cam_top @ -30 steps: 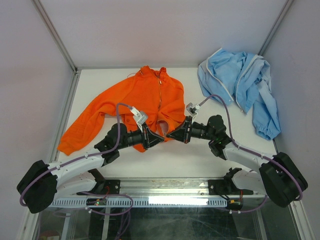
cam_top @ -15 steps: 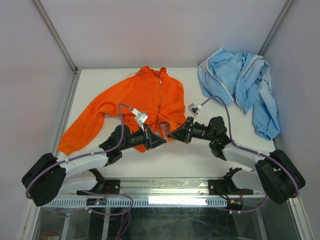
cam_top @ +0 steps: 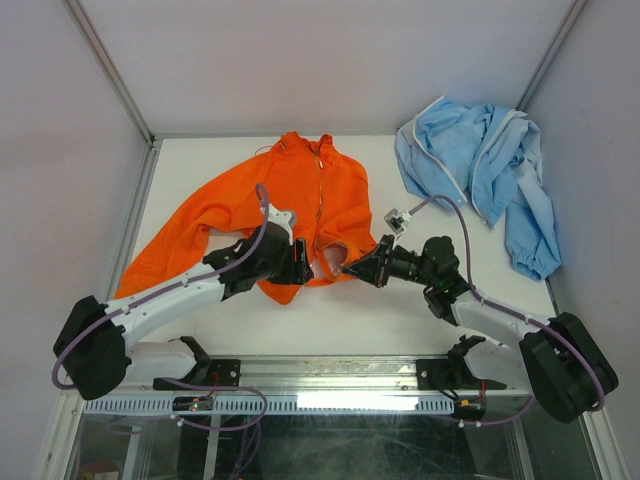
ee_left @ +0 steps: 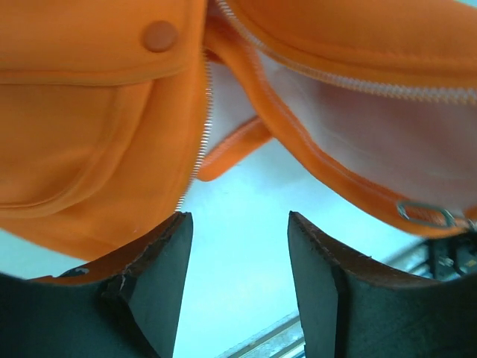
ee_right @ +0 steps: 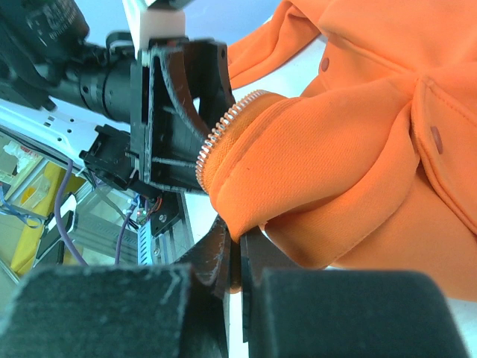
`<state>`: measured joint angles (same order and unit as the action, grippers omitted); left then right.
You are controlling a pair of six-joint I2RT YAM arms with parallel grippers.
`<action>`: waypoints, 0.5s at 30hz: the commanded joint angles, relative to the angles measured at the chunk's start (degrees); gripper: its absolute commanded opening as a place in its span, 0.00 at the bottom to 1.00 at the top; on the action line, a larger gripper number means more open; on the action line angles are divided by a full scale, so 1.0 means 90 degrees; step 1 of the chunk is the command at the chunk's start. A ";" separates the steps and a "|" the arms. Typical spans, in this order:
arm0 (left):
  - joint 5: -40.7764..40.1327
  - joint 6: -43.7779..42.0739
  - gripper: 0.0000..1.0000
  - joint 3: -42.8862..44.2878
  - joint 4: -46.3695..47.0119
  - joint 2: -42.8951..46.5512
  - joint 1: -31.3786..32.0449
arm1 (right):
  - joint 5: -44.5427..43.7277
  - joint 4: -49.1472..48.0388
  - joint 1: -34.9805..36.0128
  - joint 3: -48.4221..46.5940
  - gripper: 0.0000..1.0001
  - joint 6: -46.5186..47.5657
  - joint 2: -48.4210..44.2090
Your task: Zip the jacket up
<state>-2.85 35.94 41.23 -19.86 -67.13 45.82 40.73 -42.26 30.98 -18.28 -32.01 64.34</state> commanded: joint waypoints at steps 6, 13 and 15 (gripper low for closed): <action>-0.0404 -0.1388 0.56 0.2019 -0.3045 -0.2283 -0.0091 | -0.0092 -0.0086 -0.0013 0.0208 0.00 0.0140 -0.0441; -0.0745 -0.2039 0.53 0.2734 -0.3672 -0.3282 -0.0111 | 0.0029 -0.0199 -0.0014 0.0393 0.00 0.0604 -0.0841; -0.0869 -0.2126 0.53 0.2829 -0.3764 -0.3356 -0.0126 | 0.0035 -0.0203 -0.0014 0.0412 0.00 0.0604 -0.0917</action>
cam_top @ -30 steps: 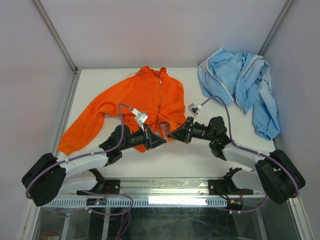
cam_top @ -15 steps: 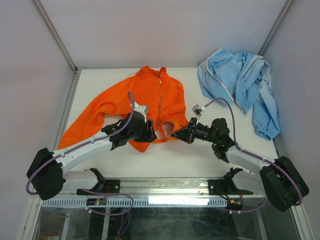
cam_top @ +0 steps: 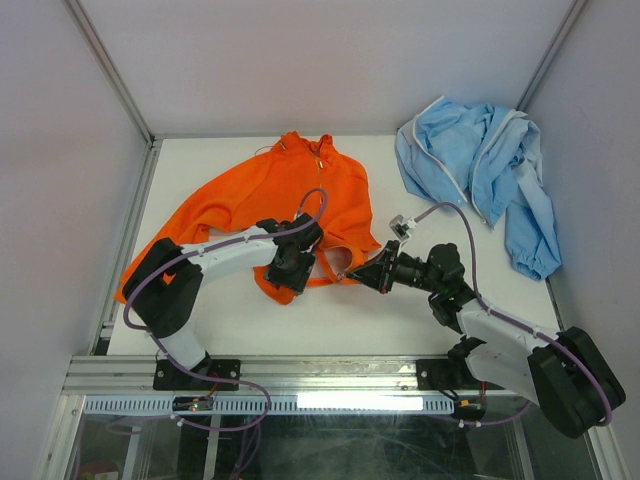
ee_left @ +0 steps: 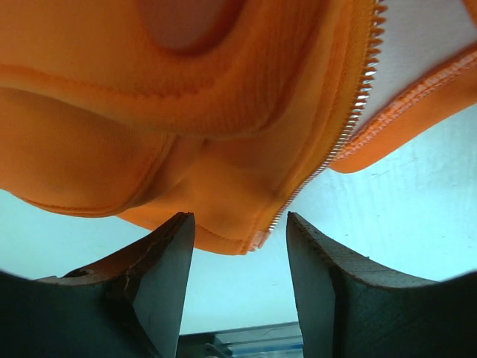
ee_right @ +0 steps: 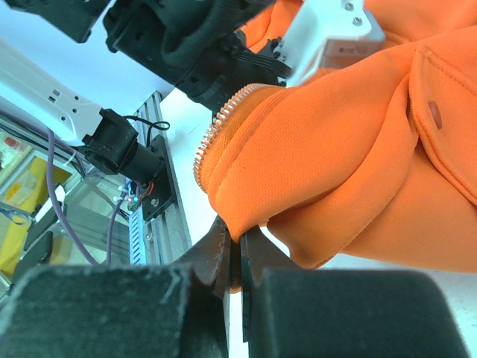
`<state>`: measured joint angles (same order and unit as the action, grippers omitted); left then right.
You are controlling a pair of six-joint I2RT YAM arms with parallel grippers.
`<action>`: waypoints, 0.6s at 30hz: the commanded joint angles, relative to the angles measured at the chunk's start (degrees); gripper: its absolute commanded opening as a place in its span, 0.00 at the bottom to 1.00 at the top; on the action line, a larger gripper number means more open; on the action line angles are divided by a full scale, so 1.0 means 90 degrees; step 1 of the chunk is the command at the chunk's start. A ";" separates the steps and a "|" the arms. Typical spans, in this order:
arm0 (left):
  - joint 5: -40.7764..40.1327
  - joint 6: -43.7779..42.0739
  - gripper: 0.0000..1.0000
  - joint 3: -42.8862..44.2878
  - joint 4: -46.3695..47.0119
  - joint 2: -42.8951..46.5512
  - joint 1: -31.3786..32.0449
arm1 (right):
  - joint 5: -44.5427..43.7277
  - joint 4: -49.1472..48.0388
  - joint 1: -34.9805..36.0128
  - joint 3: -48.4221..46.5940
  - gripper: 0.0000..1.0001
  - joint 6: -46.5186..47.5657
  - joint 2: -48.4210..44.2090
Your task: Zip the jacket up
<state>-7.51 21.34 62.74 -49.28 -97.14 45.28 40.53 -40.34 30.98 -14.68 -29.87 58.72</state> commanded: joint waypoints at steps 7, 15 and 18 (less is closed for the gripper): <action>-0.0376 -0.0677 0.52 0.0391 -0.0443 -0.0398 -0.0116 | 0.0047 -0.0453 -0.0011 0.0026 0.00 0.0352 -0.0265; 0.0225 -0.0625 0.51 -0.0248 0.0035 -0.0737 -0.0132 | 0.0008 -0.0487 -0.0012 0.0014 0.00 0.0361 -0.0159; 0.0607 -0.0622 0.43 -0.0462 0.0281 -0.0885 -0.0136 | 0.0003 -0.0435 -0.0015 -0.0007 0.00 0.0368 -0.0156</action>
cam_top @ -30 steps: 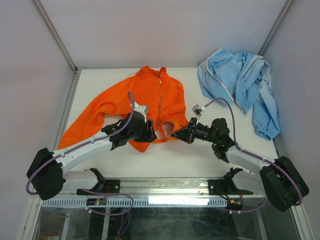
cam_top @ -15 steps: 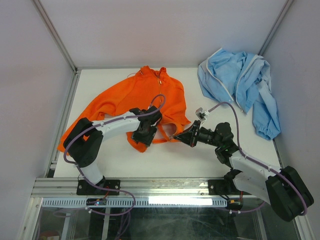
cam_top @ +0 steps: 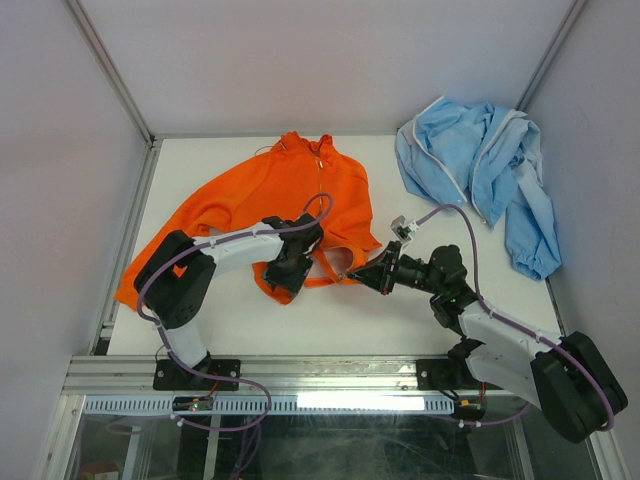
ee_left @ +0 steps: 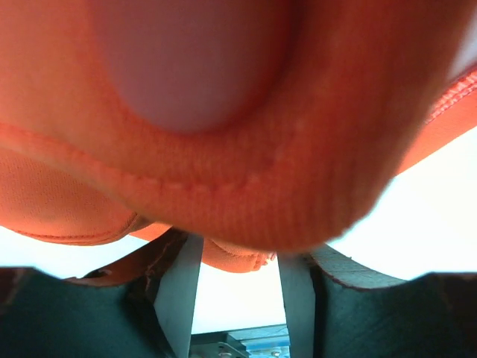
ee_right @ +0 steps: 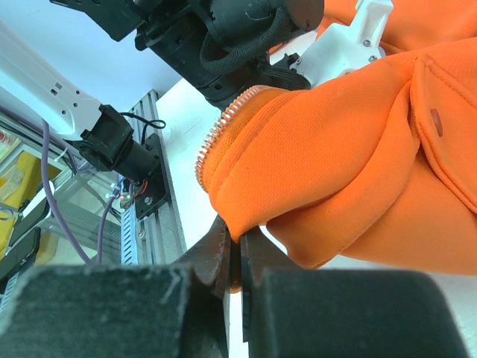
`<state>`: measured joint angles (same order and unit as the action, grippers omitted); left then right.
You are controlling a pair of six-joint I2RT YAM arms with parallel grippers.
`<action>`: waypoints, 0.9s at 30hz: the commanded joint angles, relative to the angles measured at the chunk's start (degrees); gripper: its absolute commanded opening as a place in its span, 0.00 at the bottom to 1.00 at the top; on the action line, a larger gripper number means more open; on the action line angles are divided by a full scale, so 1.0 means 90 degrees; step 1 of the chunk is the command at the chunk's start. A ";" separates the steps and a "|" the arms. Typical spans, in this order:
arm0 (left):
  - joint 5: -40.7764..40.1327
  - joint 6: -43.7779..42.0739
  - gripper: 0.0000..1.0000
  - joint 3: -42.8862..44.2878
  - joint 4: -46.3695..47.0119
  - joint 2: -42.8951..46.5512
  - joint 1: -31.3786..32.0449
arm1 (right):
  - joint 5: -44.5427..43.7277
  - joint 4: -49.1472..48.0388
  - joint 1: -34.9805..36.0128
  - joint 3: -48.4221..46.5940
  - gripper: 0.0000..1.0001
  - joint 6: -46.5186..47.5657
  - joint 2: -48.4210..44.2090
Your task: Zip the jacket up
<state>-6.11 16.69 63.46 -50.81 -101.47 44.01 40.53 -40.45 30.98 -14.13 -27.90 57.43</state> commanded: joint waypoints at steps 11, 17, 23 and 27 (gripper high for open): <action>0.1067 0.0211 0.00 -0.0876 0.1165 0.0518 -0.0064 | -0.0041 0.0315 -0.0010 -0.0326 0.00 0.0191 -0.0021; 0.1325 0.0853 0.00 -0.1208 0.2011 0.1859 -0.0170 | -0.0159 0.0565 -0.0010 -0.0492 0.00 0.0371 0.0025; 0.1579 0.1612 0.00 -0.1868 0.3460 0.3274 -0.0371 | -0.0110 0.0572 0.0002 -0.0637 0.00 0.0227 0.0090; 0.1537 0.2096 0.00 -0.2466 0.4840 0.4109 -0.0438 | -0.0092 0.0491 -0.0004 -0.0759 0.00 0.0141 0.0182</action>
<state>5.26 29.17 45.28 -24.40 -70.98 40.71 39.83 -33.12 30.98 -17.54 -26.48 58.50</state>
